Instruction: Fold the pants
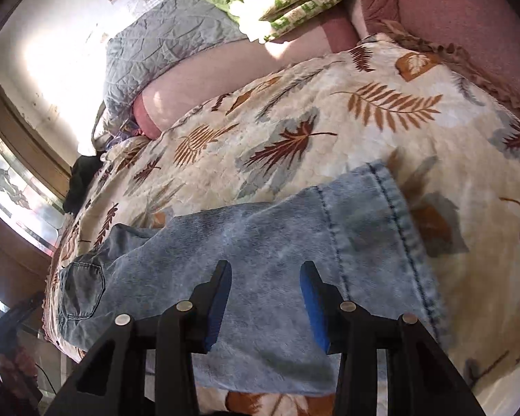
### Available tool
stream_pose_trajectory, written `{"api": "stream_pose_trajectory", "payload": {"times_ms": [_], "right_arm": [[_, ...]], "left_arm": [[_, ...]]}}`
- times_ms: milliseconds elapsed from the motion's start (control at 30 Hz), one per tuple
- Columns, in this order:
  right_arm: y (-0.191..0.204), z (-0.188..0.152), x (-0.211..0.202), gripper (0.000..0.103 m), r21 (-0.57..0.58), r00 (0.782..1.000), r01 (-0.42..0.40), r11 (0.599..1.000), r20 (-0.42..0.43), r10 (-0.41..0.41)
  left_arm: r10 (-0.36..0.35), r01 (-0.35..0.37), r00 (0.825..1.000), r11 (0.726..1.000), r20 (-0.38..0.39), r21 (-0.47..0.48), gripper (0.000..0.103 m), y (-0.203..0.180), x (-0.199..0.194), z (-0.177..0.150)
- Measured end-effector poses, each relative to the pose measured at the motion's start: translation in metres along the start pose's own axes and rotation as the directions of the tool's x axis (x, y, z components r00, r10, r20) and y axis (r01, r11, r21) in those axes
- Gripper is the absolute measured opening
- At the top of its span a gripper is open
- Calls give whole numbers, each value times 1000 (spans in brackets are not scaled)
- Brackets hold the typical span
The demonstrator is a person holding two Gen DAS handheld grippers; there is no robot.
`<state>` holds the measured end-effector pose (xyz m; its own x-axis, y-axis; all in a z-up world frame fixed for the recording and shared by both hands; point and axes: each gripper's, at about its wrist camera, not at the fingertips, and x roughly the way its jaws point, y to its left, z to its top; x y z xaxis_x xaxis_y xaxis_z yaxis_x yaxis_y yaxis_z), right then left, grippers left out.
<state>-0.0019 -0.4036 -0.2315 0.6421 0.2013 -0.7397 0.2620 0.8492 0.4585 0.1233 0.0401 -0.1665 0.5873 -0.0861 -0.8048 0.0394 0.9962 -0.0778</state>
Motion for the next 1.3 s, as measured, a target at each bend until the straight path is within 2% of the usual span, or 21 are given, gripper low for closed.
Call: {"api": "stream_pose_trajectory", "payload": {"times_ms": [233,367,467,533,567,600,733,867,933,1000,1067,1100,1133,1167,1267,1300], "right_arm": [[60,17,64,45,-154,998,-9,988,-58,0],[64,21,89,45,-175,997,10,984,-75,-24],[46,18,96,45,-142,995,57,988,-78,-69],[30,14,90,39,-123,997,42,992,-58,-49],[21,11,85,39,-119,998,44,992,-47,-50],[14,8,79,38,-117,998,50,992,-36,-55],[-7,-13,51,38,-127,998,53,990,-10,-54],[-9,-37,32,38,-226,995,97,969,26,-94],[-12,-39,22,38,-221,996,91,971,18,-89],[-20,-35,6,41,-166,998,56,984,-2,-57],[-33,-29,-17,48,-115,998,58,992,32,-55],[-41,-27,-29,58,-93,996,75,993,60,-69],[-49,-26,-40,64,-71,993,85,994,83,-80],[-56,-25,-50,64,-48,991,90,995,104,-85],[-68,-25,-68,64,-1,988,80,997,131,-79],[-65,-25,-70,64,-6,988,83,997,133,-82]], "left_arm": [[72,-69,997,994,-35,82,38,-56,75,27],[137,-133,990,982,-17,137,38,-73,96,38],[241,-237,970,941,11,241,40,-81,116,41],[308,-292,951,921,-25,259,42,-72,132,41],[305,-281,951,926,-58,252,42,-65,135,40],[286,-264,956,932,-60,248,42,-62,131,37],[279,-267,960,914,3,306,42,-61,102,12],[284,-300,954,886,97,353,43,-61,86,-16],[270,-287,958,898,98,333,43,-58,84,-14],[238,-243,970,927,54,284,42,-53,75,-4],[197,-205,979,953,58,224,42,-50,55,1],[179,-191,981,958,73,213,43,-51,44,2],[161,-176,983,961,88,212,43,-55,31,0],[143,-162,984,963,102,216,46,-60,21,-3],[120,-146,985,963,127,226,78,-76,-2,-20],[124,-149,985,965,122,218,80,-80,-4,-27]]}}
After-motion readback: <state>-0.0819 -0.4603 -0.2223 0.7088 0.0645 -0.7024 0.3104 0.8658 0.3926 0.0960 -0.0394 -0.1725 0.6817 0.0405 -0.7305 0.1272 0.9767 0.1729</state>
